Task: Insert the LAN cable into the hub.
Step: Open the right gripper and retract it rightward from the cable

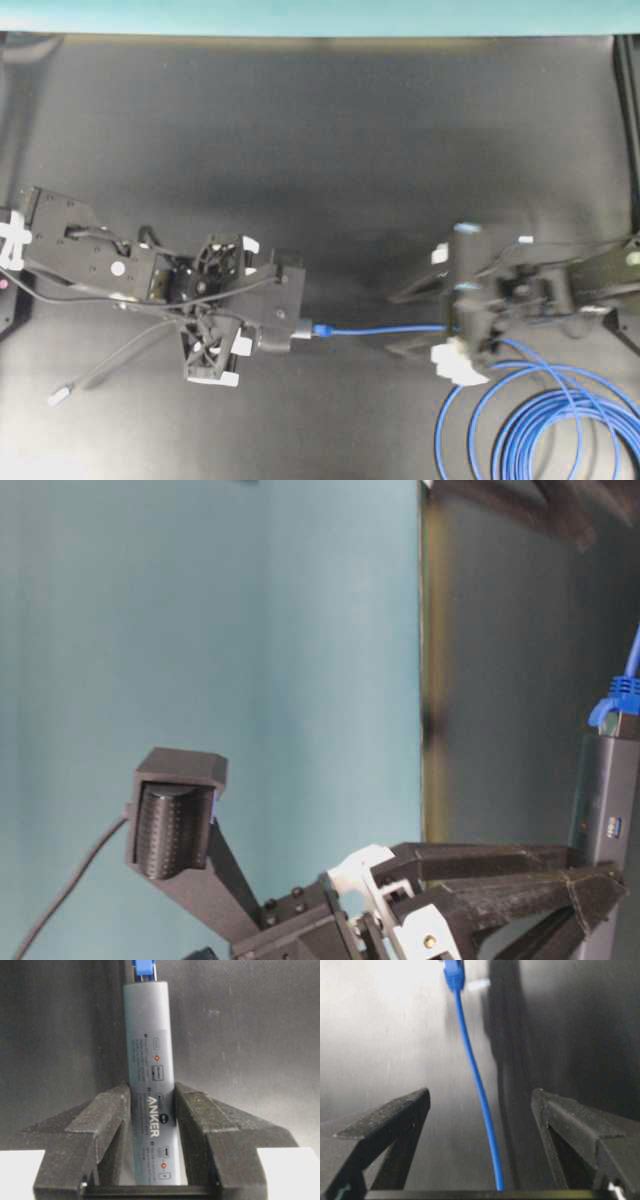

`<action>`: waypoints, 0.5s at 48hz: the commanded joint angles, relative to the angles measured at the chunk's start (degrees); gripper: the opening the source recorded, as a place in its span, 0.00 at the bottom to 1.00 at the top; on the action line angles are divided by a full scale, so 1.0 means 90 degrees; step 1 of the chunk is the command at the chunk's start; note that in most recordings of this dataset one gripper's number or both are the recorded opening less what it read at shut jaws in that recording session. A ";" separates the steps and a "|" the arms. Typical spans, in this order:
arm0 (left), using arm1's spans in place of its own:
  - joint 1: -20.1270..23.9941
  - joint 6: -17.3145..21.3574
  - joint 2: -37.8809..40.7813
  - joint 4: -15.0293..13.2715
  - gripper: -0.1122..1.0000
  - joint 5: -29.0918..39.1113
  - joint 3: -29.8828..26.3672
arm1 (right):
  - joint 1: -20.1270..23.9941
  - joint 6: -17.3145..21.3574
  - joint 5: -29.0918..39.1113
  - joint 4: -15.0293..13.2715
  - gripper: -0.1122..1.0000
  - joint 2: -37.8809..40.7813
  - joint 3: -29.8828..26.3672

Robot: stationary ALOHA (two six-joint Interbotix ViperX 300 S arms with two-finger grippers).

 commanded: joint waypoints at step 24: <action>0.0049 -0.0186 -0.0107 0.0020 0.37 -0.0293 0.0146 | 0.0010 0.0059 -0.0078 0.0039 0.81 -0.0498 0.0273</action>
